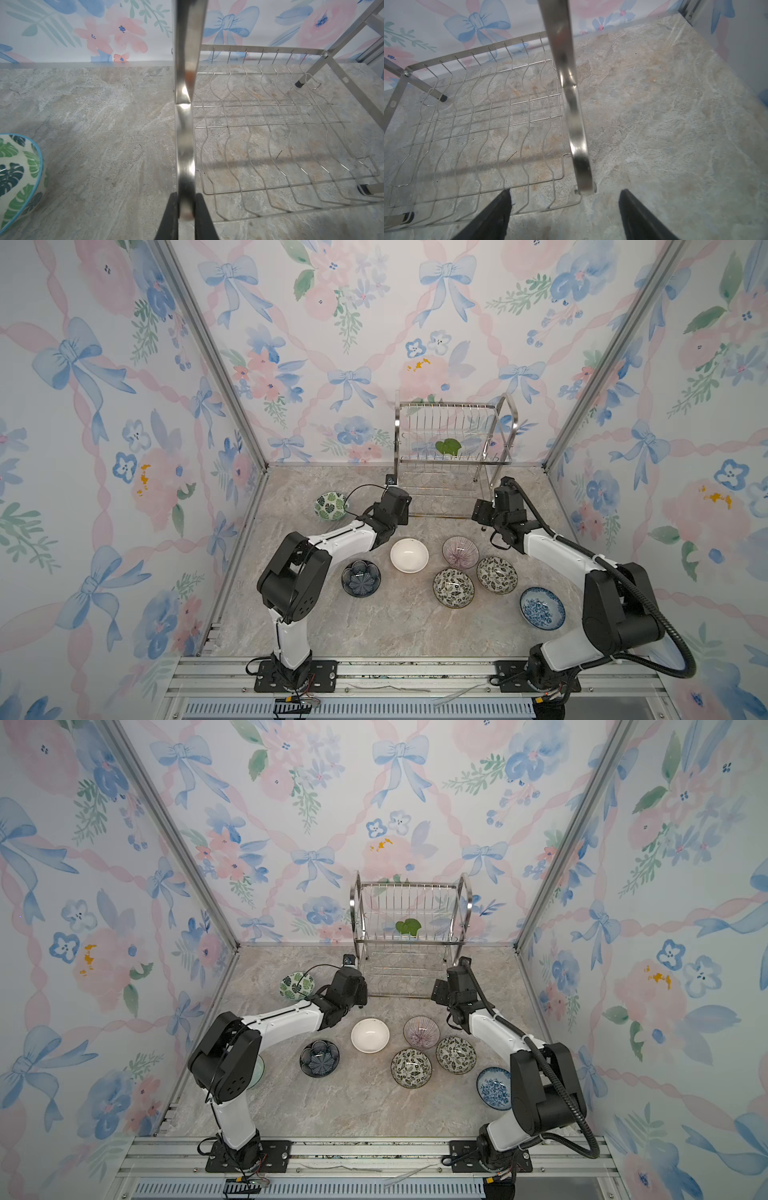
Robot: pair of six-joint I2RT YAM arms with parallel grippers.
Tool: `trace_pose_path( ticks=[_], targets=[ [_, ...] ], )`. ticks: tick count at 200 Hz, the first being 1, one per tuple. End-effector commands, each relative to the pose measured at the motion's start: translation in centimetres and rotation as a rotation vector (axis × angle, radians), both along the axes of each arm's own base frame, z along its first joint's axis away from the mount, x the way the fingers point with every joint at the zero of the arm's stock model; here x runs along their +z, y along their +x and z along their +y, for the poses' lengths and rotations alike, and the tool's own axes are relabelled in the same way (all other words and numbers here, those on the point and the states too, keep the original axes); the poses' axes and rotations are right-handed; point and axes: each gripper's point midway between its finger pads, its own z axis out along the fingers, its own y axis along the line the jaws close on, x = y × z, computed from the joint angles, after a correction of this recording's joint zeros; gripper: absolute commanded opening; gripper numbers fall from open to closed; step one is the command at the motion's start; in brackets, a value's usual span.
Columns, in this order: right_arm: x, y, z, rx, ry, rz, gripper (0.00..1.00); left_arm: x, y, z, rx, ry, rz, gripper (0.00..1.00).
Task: Load the bowls into the dish rack
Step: 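Grip the rack posts with both grippers and slide the rack toward the bowls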
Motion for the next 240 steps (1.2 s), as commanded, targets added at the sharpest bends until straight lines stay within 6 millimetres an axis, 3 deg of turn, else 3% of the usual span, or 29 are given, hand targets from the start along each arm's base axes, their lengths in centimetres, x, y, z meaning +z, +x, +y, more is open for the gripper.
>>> trace_pose_path(
  ticks=[1,20,56,98,123,127,167,200,240],
  targets=[
    [-0.2,0.2,0.2,-0.012,-0.026,-0.001,0.77,1.8,-0.3,1.4,0.032,-0.024,-0.018,0.0],
    [-0.5,0.6,-0.3,-0.031,-0.069,0.021,0.67,2.0,-0.4,1.7,0.034,-0.028,-0.017,0.0],
    [-1.1,1.1,-0.6,-0.027,-0.117,0.047,0.66,2.4,-0.8,2.5,0.052,-0.042,-0.025,0.0],
    [-1.5,1.2,-0.4,-0.019,-0.124,0.051,0.56,2.8,-0.9,2.9,0.057,-0.049,-0.033,0.0],
    [-1.2,1.6,0.5,0.007,-0.111,0.047,0.42,3.1,-0.9,3.8,0.079,-0.059,-0.036,0.0],
    [-2.3,1.7,0.6,0.012,-0.118,0.072,0.39,3.2,-0.8,4.0,0.084,-0.062,-0.036,0.0],
    [-2.7,2.1,2.7,0.046,-0.127,0.073,0.22,3.5,-1.0,6.5,0.131,-0.091,-0.032,0.0],
    [-2.4,2.4,4.4,0.072,-0.141,0.062,0.2,3.9,-1.4,8.0,0.157,-0.098,-0.038,0.0],
    [-1.8,2.5,4.7,0.074,-0.14,0.056,0.17,3.9,-1.9,9.0,0.178,-0.095,-0.035,0.0]
  ],
)
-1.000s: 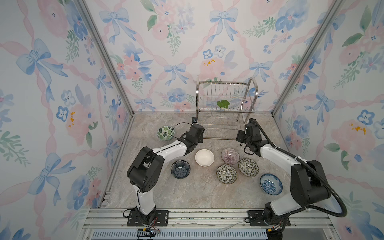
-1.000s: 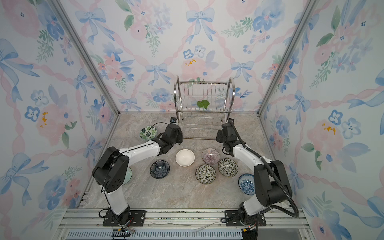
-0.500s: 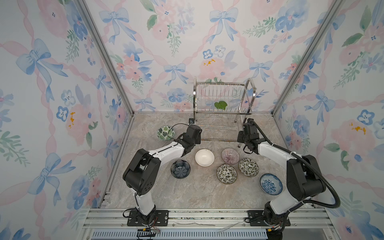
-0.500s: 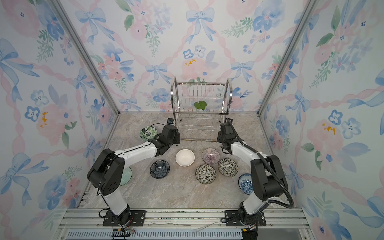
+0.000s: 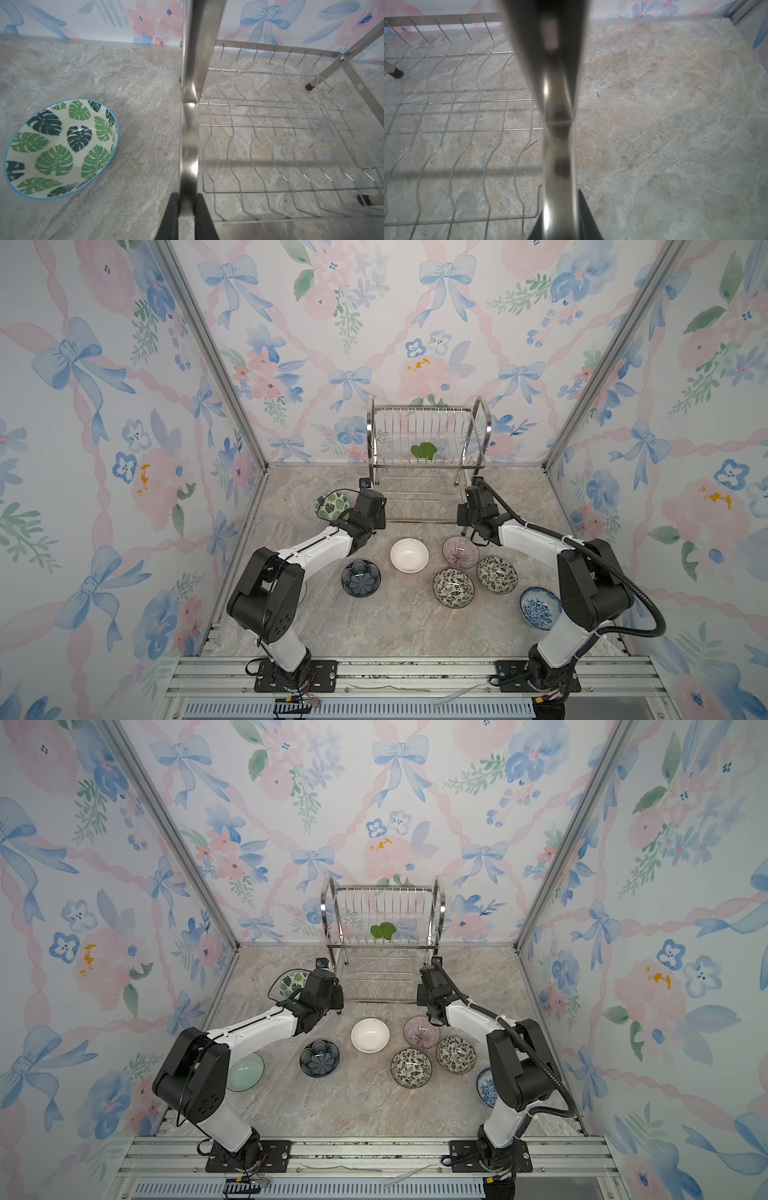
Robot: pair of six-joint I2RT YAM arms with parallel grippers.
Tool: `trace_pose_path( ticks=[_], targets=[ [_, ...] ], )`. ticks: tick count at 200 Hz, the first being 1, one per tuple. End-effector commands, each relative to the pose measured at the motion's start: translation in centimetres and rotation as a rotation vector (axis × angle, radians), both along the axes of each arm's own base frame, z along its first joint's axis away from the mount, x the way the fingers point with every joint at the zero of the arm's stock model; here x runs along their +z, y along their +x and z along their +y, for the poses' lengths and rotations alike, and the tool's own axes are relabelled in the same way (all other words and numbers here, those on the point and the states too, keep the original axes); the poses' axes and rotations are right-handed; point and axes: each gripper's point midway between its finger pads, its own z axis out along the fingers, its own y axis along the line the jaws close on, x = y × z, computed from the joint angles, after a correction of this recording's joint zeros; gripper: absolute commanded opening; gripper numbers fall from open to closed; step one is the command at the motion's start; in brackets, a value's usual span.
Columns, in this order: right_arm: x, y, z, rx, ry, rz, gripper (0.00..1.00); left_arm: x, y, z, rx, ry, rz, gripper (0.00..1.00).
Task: Load the bowls into the dish rack
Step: 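Grip the rack posts with both grippers and slide the rack toward the bowls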
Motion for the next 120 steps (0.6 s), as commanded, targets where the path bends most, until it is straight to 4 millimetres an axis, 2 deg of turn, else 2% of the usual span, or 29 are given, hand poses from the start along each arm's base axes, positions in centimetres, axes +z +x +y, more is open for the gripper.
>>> trace_pose_path(
  ticks=[1,74,120],
  targets=[
    [0.9,0.7,-0.3,-0.033,-0.004,-0.02,0.17,3.4,0.6,1.5,0.086,-0.077,-0.097,0.0],
    [-0.2,0.9,0.6,-0.016,-0.005,0.006,0.16,2.5,0.3,3.1,0.12,-0.089,-0.072,0.0],
    [-0.6,0.9,1.5,-0.002,-0.001,0.014,0.17,2.5,0.0,3.3,0.122,-0.096,-0.068,0.0]
  ],
)
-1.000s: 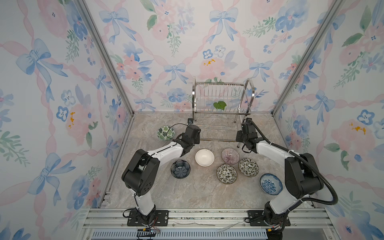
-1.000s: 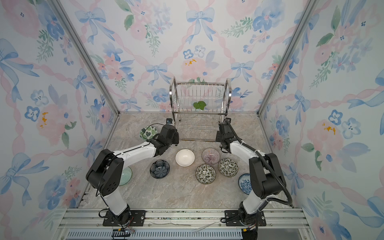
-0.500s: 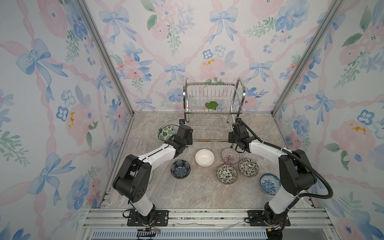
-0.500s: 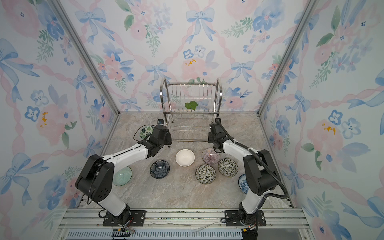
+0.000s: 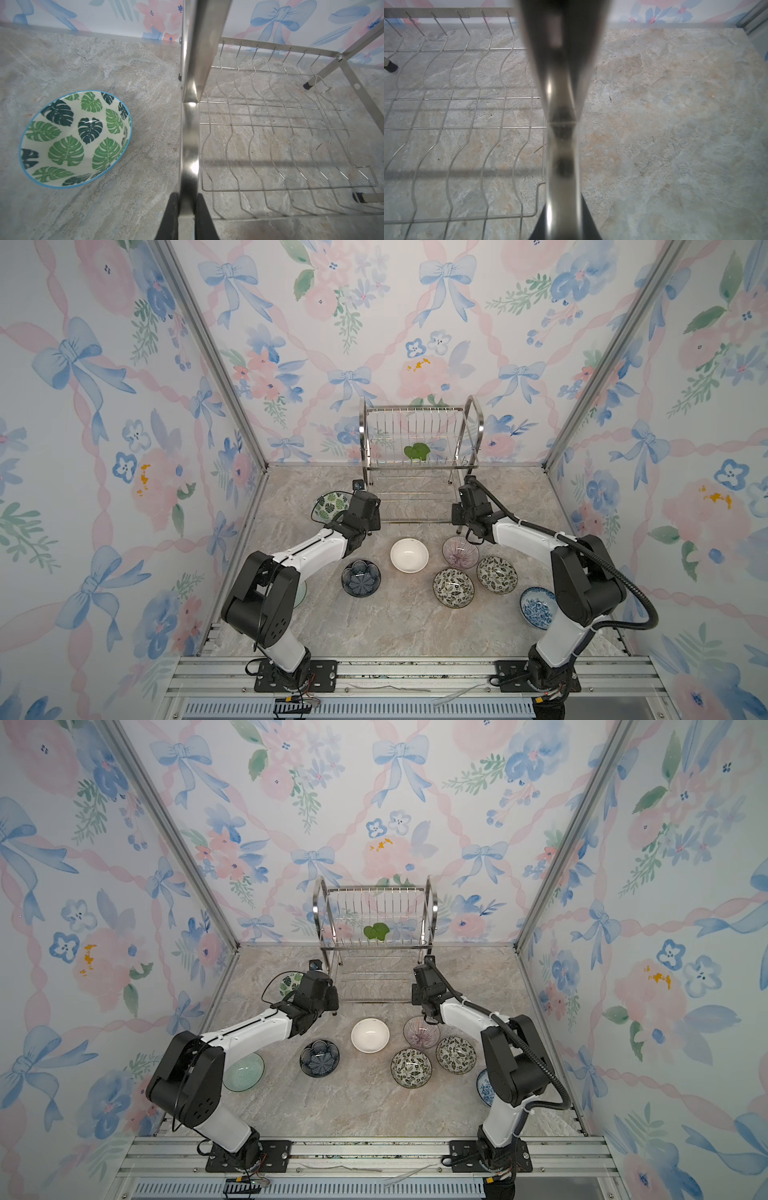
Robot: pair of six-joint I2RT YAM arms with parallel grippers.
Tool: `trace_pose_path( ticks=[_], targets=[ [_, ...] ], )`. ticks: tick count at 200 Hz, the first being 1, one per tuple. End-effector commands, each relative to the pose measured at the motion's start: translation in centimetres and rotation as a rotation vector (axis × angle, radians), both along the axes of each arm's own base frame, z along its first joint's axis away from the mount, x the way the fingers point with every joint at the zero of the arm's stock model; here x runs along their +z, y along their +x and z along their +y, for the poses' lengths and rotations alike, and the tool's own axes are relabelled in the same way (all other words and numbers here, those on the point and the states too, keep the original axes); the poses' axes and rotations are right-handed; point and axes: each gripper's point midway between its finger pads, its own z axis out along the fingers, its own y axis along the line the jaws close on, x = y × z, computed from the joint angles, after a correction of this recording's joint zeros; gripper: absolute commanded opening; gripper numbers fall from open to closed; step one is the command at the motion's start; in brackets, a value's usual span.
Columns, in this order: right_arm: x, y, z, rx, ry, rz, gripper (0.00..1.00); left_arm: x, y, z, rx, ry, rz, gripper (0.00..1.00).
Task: Load the bowls into the dish rack
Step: 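Grip the rack posts with both grippers and slide the rack toward the bowls, then open both grippers and draw them back from the rack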
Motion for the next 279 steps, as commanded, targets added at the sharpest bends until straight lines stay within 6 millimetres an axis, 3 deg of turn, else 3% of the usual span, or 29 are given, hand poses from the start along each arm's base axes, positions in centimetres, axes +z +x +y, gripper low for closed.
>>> trace_pose_path(
  ticks=[1,40,64,75,89,125,162,177,181,194,225,243,279],
  targets=[
    [-0.2,0.3,-0.1,-0.04,0.016,0.009,0.17,3.0,0.4,1.7,0.092,-0.074,-0.083,0.0],
    [-0.2,-0.1,-0.2,-0.037,0.014,0.007,0.23,3.0,0.0,2.0,0.097,-0.065,-0.079,0.13],
    [-0.1,-0.3,-0.2,-0.036,0.013,0.011,0.27,2.6,-0.1,2.2,0.1,-0.061,-0.07,0.14],
    [0.0,-0.5,-0.3,-0.037,0.014,0.01,0.28,2.7,-0.1,2.1,0.094,-0.062,-0.071,0.26],
    [0.2,-0.7,-0.3,-0.038,0.02,0.007,0.33,2.6,-0.1,2.1,0.095,-0.057,-0.065,0.31],
    [0.7,-1.2,-0.5,-0.041,0.03,-0.005,0.42,2.7,-0.3,2.1,0.094,-0.065,-0.063,0.7],
    [1.9,-1.8,-0.3,-0.033,0.056,-0.03,0.48,3.0,-0.9,2.0,0.086,-0.089,-0.064,0.98],
    [1.8,-2.1,-0.3,-0.032,0.057,-0.028,0.5,3.0,-1.1,1.8,0.072,-0.098,-0.056,0.98],
    [2.9,-2.3,-0.4,-0.031,0.068,-0.05,0.52,3.1,-1.3,1.7,0.066,-0.101,-0.052,0.98],
    [3.1,-2.7,-0.3,-0.028,0.077,-0.055,0.58,3.0,-1.9,1.5,0.044,-0.11,-0.039,0.98],
    [3.5,-3.6,-0.1,-0.017,0.084,-0.059,0.65,3.1,-3.5,2.2,0.056,-0.112,-0.009,0.98],
    [3.7,-4.5,-0.1,-0.01,0.083,-0.053,0.71,3.1,-4.8,3.2,0.092,-0.116,0.019,0.98],
    [4.4,-6.9,0.0,0.016,0.084,-0.062,0.93,3.3,-7.0,5.9,0.17,-0.071,0.09,0.98]
  ],
)
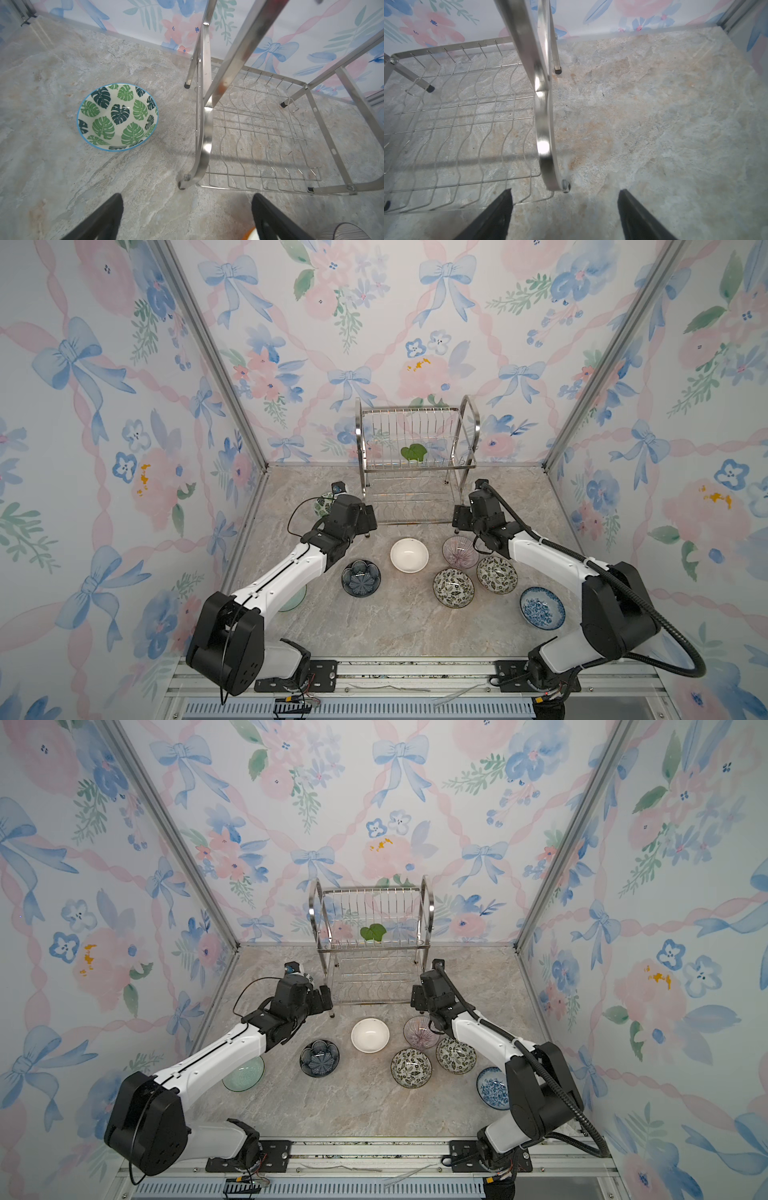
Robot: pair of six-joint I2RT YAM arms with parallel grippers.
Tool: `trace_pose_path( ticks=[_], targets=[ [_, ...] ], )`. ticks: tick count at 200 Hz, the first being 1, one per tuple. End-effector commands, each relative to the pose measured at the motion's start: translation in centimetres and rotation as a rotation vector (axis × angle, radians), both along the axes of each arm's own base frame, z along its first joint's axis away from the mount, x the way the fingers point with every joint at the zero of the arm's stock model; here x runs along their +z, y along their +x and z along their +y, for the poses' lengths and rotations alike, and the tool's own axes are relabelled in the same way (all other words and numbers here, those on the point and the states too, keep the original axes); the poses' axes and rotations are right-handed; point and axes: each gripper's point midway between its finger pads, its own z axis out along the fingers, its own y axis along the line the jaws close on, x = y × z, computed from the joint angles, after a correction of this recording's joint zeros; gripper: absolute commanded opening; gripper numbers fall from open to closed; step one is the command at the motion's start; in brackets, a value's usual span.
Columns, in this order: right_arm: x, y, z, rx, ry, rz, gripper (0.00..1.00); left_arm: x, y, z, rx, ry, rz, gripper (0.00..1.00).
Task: Load the bowls into the dish rack
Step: 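Open both grippers and draw them back from the rack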
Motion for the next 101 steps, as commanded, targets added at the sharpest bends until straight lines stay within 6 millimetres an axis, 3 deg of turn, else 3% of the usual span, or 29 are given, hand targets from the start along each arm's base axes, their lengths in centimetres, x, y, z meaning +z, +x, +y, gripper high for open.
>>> trace_pose_path(
  ticks=[1,13,51,81,101],
  targets=[
    [0.5,-2.0,0.2,0.024,-0.005,0.006,0.94,-1.1,-2.0,2.6,0.079,0.046,0.104,0.98],
    [0.7,-2.8,0.3,0.036,-0.015,0.004,0.99,-0.9,-2.5,3.9,0.111,0.05,0.138,0.98],
    [2.5,-5.0,2.1,0.111,-0.032,-0.039,0.96,-1.9,-4.0,8.1,0.18,-0.098,0.204,0.98],
    [3.9,-6.3,4.1,0.181,-0.04,-0.084,0.96,-0.8,-5.7,10.2,0.24,-0.12,0.188,0.98],
    [4.0,-6.7,5.3,0.218,-0.056,-0.097,0.96,-1.5,-6.9,10.3,0.248,-0.178,0.215,0.98]
  ],
)
